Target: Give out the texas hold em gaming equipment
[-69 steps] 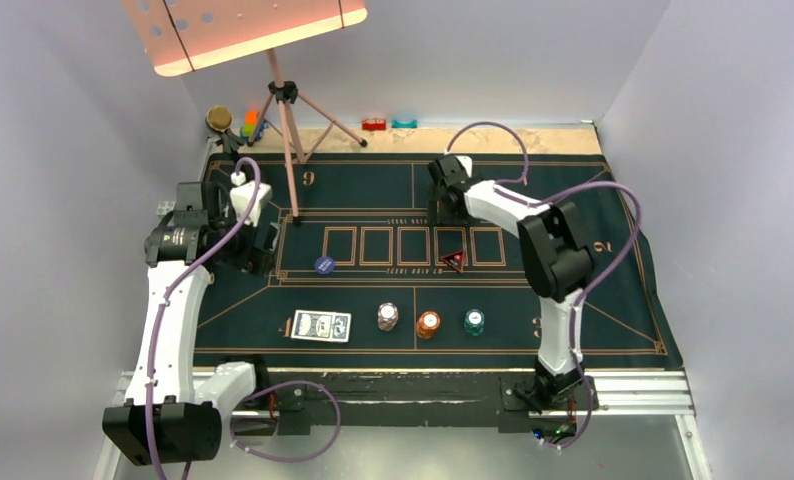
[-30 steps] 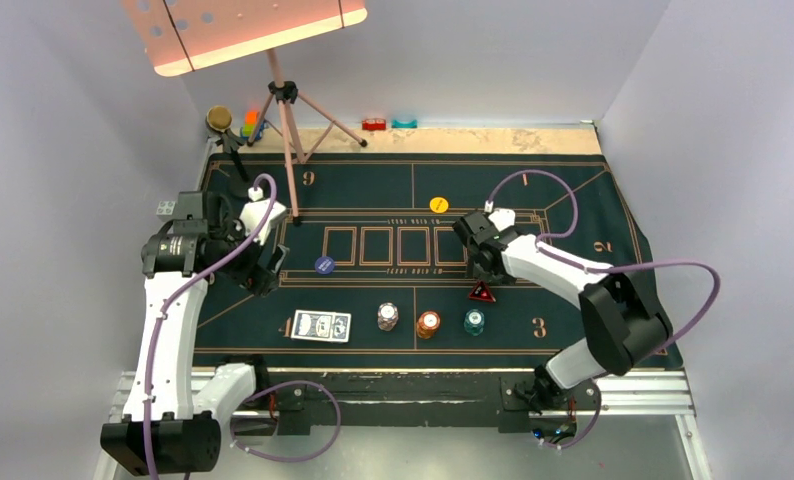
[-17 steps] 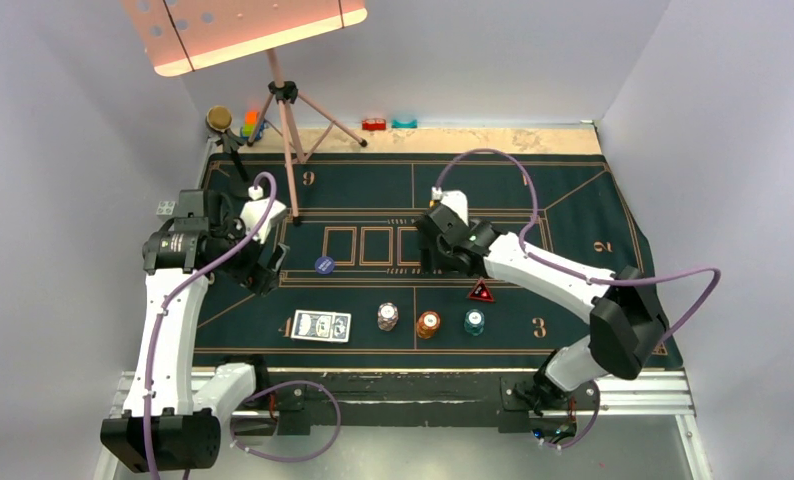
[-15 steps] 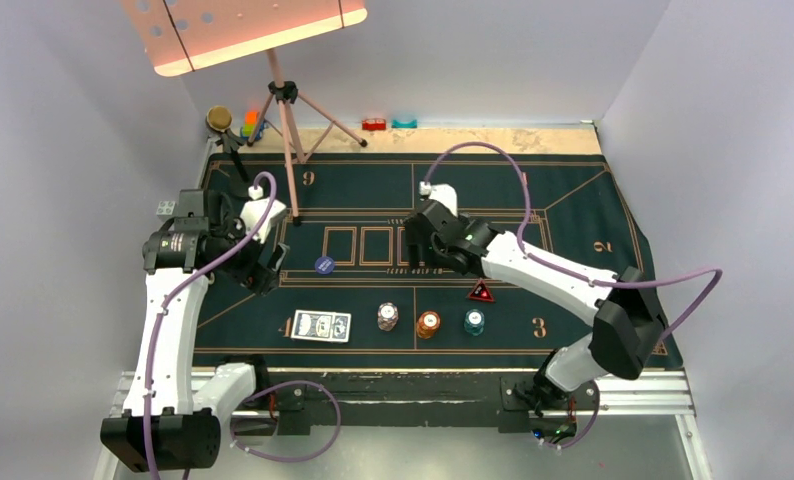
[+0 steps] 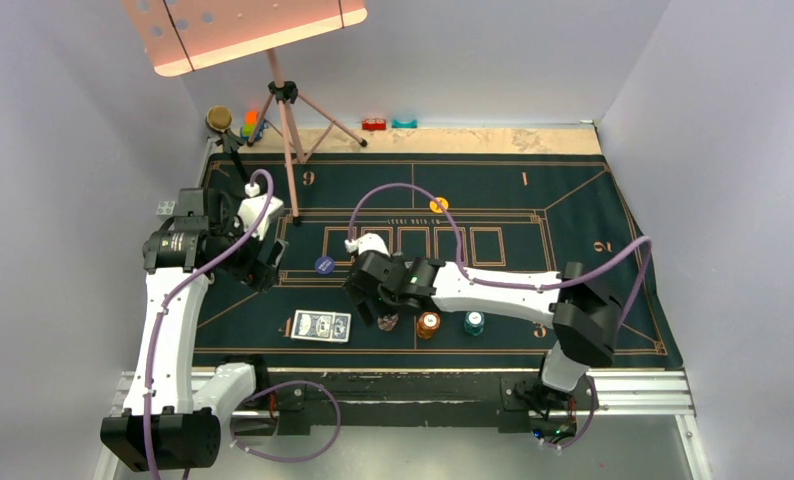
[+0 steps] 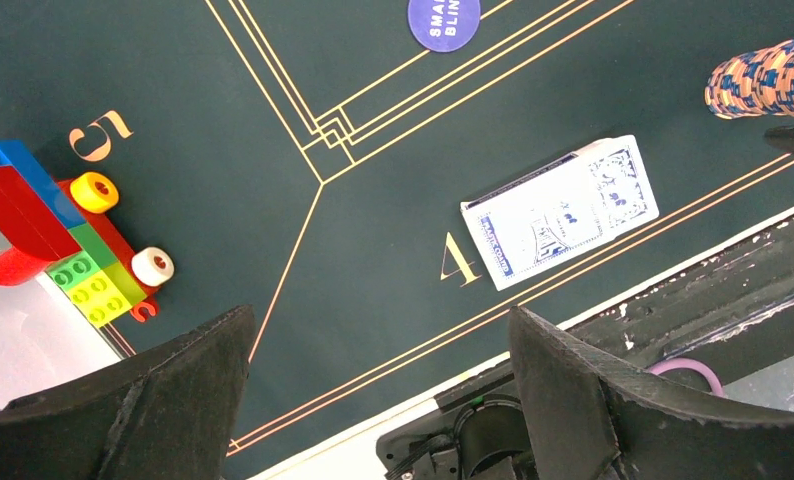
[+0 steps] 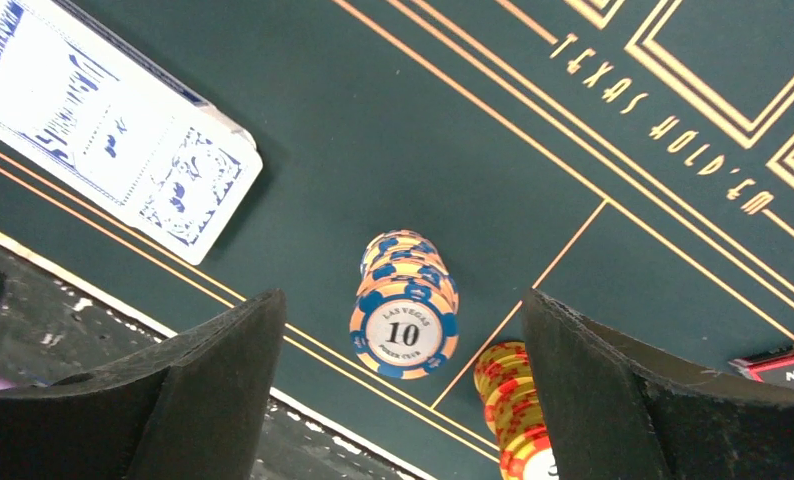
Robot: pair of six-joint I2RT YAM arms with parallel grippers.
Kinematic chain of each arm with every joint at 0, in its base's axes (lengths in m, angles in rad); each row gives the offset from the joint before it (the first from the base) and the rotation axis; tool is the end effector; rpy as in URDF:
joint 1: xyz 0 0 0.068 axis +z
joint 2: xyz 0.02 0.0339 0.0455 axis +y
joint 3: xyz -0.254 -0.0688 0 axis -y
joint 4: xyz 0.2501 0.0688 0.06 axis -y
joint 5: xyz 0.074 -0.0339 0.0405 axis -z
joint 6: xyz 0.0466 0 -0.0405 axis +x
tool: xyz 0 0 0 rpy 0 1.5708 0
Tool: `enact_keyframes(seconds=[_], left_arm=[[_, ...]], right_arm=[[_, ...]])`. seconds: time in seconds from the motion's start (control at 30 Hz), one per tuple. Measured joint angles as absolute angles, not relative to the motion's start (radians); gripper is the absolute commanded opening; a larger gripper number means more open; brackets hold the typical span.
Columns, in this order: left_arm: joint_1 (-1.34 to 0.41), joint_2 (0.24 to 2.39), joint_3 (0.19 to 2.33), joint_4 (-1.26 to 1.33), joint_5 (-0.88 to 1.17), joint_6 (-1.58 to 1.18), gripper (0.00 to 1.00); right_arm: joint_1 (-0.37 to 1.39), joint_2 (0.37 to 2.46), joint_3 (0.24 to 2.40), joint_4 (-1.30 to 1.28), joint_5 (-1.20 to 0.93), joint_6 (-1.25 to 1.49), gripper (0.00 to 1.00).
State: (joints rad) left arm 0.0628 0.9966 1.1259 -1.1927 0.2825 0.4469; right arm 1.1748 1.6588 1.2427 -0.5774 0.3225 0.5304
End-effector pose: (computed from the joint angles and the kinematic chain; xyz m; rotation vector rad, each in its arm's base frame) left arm 0.1805 -0.0017 0.3147 0.5850 2.5108 -0.1861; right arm 0.1524 0.3263 0.2213 -0.6800 2.4199 0.2926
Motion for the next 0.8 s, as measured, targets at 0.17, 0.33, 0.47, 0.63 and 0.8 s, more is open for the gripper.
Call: enact_keyframes(seconds=[0.17,0.33,0.47,0.63,0.8], left_arm=[[0.063,0.996,1.126,-1.191,0.281,0.437,1.00],[0.063,0.990,1.126,-1.191,0.279,0.437,1.00],[0.063,0.981,1.126,-1.192,0.276,0.437,1.00],[0.063,0.975,1.126,-1.192,0.274,0.437,1.00],[0.063,0.971,1.126,-1.192,0.268,0.437,1.00]], right_arm=[[1.205,1.722,1.237,-0.580,0.323,0.535,0.79],[1.205,1.730,1.228,-0.583,0.329,0.541,0.75],[1.205,1.732,1.228,-0.583,0.332,0.543,0.67],[1.205,1.746,1.217,-0.582,0.332,0.550,0.64],[1.205,1.755,1.201,-0.582,0.334,0.555,0.45]])
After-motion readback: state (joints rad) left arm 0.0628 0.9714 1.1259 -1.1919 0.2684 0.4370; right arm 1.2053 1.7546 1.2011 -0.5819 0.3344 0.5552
